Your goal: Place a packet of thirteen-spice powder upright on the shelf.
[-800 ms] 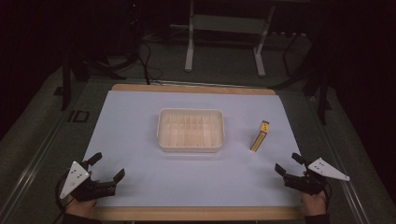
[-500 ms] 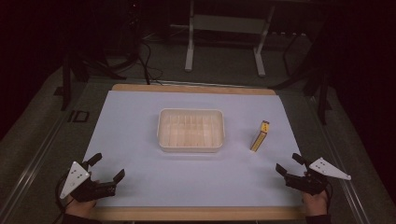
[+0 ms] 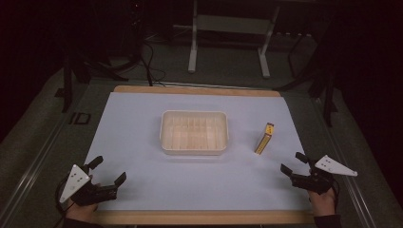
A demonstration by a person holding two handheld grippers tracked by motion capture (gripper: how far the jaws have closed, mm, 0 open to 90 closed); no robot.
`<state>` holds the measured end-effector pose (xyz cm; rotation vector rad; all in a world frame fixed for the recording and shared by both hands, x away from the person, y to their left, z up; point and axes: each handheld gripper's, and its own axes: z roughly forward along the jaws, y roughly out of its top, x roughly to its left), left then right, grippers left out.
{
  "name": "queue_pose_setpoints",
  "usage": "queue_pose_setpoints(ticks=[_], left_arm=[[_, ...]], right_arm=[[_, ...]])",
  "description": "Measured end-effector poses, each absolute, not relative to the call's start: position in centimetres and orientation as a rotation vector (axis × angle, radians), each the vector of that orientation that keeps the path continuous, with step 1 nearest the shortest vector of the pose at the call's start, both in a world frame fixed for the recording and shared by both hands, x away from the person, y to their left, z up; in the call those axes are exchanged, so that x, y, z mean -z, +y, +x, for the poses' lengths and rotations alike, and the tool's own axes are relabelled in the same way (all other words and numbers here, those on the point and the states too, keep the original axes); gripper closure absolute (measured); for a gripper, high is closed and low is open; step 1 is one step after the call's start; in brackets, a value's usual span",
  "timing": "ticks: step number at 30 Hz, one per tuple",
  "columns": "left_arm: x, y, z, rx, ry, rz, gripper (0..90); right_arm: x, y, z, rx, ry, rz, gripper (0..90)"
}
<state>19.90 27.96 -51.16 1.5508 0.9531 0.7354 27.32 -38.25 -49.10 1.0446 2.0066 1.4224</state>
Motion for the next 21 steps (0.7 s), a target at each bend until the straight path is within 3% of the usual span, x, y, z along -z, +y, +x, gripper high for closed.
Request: queue_pose_setpoints(ticks=[21], left_arm=[[51.1, 28.1, 19.3, -0.729, 0.944, 1.547, 0.0]], right_arm=[[46.1, -38.1, 32.3, -1.462, 2.224, 0.895, 14.0]])
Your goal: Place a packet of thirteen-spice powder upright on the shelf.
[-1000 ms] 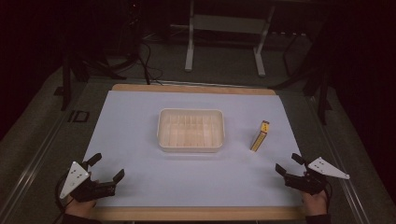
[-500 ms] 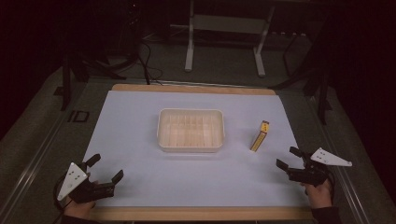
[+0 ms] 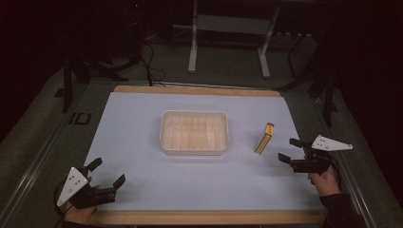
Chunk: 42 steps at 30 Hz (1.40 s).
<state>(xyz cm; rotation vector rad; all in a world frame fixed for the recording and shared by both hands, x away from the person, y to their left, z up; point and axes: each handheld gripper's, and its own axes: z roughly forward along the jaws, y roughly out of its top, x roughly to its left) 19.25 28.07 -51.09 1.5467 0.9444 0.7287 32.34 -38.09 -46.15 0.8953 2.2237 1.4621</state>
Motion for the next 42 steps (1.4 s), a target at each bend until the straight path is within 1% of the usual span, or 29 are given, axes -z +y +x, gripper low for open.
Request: queue_pose_setpoints(ticks=[8, 15, 19, 33, 42], left_arm=[[51.1, 28.1, 19.2, -0.725, 0.937, 1.548, 0.0], [51.1, 28.0, 19.2, -0.724, 0.933, 1.551, 0.0], [51.1, 28.0, 19.2, -0.723, 0.931, 1.553, 0.0], [51.1, 28.1, 19.0, -0.723, 0.918, 1.554, 0.0], [51.2, 28.1, 18.8, -0.720, 0.925, 1.558, 0.0]], right_arm=[[46.8, -37.0, 34.0, -1.504, 2.387, 0.858, 13.8], [47.6, -36.6, 35.3, -1.423, 2.353, 0.845, 13.7], [47.7, -36.2, 35.9, -1.332, 2.361, 0.772, 13.6], [48.0, -35.6, 39.4, -1.368, 2.379, 0.780, 12.6], [47.9, -34.9, 40.7, -1.397, 2.400, 0.743, 12.6]])
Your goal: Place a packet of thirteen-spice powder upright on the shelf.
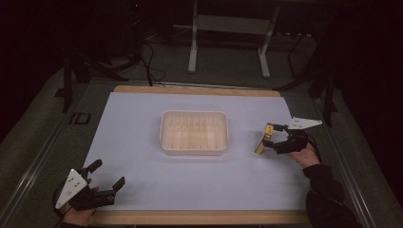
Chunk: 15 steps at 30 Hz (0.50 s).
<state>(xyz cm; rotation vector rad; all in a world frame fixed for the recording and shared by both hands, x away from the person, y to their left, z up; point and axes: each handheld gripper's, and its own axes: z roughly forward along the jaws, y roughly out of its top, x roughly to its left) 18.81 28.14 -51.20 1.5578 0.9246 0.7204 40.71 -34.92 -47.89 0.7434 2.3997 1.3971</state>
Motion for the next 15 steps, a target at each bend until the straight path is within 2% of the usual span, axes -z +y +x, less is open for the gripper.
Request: queue_pose_setpoints(ticks=[11, 15], left_arm=[[51.21, 28.28, 18.49, -0.724, 0.931, 1.563, 0.0], [51.25, 28.30, 18.47, -0.722, 0.932, 1.570, 0.0]], right_arm=[[47.94, -34.65, 41.43, -1.378, 2.453, 0.723, 14.0], [47.90, -34.68, 41.36, -1.349, 2.456, 0.707, 19.0]])
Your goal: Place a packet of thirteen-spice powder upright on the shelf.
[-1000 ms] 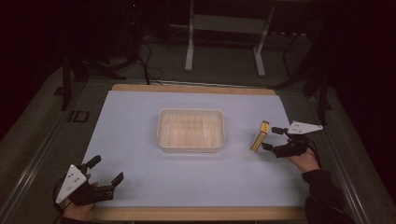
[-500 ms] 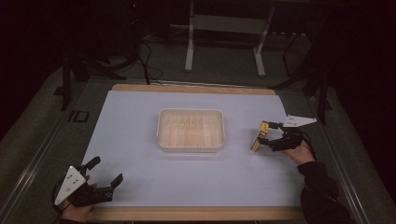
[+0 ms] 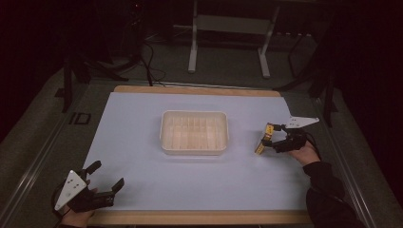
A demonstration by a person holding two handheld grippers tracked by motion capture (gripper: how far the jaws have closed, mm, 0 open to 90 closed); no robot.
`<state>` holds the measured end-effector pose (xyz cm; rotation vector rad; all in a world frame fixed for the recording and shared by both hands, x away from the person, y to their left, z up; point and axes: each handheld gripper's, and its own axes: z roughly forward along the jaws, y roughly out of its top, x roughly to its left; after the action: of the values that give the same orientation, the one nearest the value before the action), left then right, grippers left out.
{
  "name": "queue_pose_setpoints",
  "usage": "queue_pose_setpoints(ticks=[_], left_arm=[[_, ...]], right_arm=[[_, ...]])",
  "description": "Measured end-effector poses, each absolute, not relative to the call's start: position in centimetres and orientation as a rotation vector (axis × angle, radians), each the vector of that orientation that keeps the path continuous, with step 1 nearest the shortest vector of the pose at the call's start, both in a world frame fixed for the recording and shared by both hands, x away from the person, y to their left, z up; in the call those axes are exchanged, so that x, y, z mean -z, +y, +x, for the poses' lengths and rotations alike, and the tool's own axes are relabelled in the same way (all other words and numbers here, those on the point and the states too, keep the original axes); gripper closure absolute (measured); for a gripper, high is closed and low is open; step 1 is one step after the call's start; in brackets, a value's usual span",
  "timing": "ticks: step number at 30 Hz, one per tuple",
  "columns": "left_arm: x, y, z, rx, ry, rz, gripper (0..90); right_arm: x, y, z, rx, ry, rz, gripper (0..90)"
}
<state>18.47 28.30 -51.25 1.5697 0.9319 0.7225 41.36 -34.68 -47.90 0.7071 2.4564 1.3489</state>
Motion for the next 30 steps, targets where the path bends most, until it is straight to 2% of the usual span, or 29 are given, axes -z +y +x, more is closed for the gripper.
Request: queue_pose_setpoints(ticks=[4, 15, 30], left_arm=[[51.3, 28.3, 18.5, -0.720, 0.933, 1.570, 0.0], [51.3, 28.2, 18.5, -0.715, 0.931, 1.571, 0.0], [51.3, 28.2, 18.6, -0.710, 0.933, 1.571, 0.0]], right_arm=[[47.7, -34.7, 41.2, -1.335, 2.459, 0.659, 28.4], [47.0, -34.4, 41.1, -1.295, 2.501, 0.607, 30.0], [43.7, -34.1, 41.2, -1.313, 2.516, 0.546, 30.3]])
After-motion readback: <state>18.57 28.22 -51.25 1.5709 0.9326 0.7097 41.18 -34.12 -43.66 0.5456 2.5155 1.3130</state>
